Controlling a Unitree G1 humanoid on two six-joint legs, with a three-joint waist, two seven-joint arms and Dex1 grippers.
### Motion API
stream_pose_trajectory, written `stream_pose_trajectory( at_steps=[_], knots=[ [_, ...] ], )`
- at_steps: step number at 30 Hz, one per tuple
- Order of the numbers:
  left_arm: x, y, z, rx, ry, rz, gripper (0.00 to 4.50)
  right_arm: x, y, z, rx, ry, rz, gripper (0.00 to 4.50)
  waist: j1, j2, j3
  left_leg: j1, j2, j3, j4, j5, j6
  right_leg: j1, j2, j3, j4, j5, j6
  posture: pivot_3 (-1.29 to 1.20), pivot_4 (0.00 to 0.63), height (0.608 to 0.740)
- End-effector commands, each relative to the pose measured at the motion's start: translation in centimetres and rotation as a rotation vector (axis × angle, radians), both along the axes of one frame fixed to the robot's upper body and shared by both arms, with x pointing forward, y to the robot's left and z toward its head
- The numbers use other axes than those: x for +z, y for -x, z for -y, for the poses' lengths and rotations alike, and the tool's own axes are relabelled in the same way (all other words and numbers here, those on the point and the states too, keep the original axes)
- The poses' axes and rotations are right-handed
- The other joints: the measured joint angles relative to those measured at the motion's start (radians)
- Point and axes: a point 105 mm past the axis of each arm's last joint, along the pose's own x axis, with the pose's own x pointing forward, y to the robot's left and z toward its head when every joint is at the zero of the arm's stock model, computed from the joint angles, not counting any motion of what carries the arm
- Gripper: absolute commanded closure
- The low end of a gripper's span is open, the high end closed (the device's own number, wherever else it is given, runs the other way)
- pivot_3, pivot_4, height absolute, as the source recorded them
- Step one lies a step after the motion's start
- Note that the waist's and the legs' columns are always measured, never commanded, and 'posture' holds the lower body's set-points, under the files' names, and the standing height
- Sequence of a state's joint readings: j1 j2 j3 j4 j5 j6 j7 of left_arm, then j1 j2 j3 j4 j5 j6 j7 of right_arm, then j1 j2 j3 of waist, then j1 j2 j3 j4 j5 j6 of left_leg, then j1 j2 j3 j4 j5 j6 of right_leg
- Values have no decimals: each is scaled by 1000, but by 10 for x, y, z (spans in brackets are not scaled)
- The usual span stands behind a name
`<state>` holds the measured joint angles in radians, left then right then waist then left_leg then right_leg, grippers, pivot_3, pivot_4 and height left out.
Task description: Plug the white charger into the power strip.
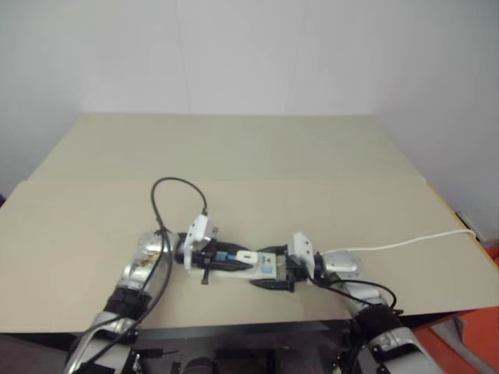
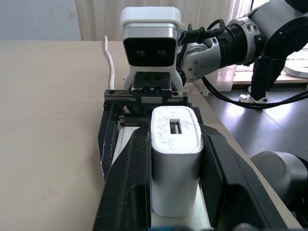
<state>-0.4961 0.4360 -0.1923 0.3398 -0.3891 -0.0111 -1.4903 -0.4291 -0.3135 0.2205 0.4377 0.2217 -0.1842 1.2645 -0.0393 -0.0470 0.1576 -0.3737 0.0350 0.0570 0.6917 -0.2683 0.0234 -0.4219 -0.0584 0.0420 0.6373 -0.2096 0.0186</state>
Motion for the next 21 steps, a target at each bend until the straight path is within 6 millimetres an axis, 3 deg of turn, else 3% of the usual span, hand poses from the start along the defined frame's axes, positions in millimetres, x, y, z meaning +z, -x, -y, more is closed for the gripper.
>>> stream_pose_trajectory(
  at_steps=[1,8,18,19,21],
  knots=[
    [-29,7,-2,9,-114,-83,3488,8,-2,3,1,-10,26,1069,0,0,0,0,0,0,0,0,0,0,0,0,0,0,0,0,150,740],
    [-29,7,-7,18,-134,-94,3488,8,-2,2,0,-12,27,1069,1,0,0,0,0,0,0,0,0,0,0,0,-1,0,0,0,150,740],
    [-25,6,-10,26,-130,-114,265,8,-3,2,3,-17,26,1069,-1,6,-4,0,0,0,-4,0,0,0,0,0,-5,0,0,0,150,740],
    [-24,5,-10,29,-127,-112,45,9,-3,1,3,-18,26,1069,-1,6,-4,0,0,0,-4,0,0,0,0,0,-5,0,0,0,150,740],
    [-21,3,-11,29,-118,-110,45,9,-3,1,2,-18,27,1069,-1,6,-4,0,0,1,-4,0,0,0,0,0,-6,0,0,0,150,740]
  ],
)
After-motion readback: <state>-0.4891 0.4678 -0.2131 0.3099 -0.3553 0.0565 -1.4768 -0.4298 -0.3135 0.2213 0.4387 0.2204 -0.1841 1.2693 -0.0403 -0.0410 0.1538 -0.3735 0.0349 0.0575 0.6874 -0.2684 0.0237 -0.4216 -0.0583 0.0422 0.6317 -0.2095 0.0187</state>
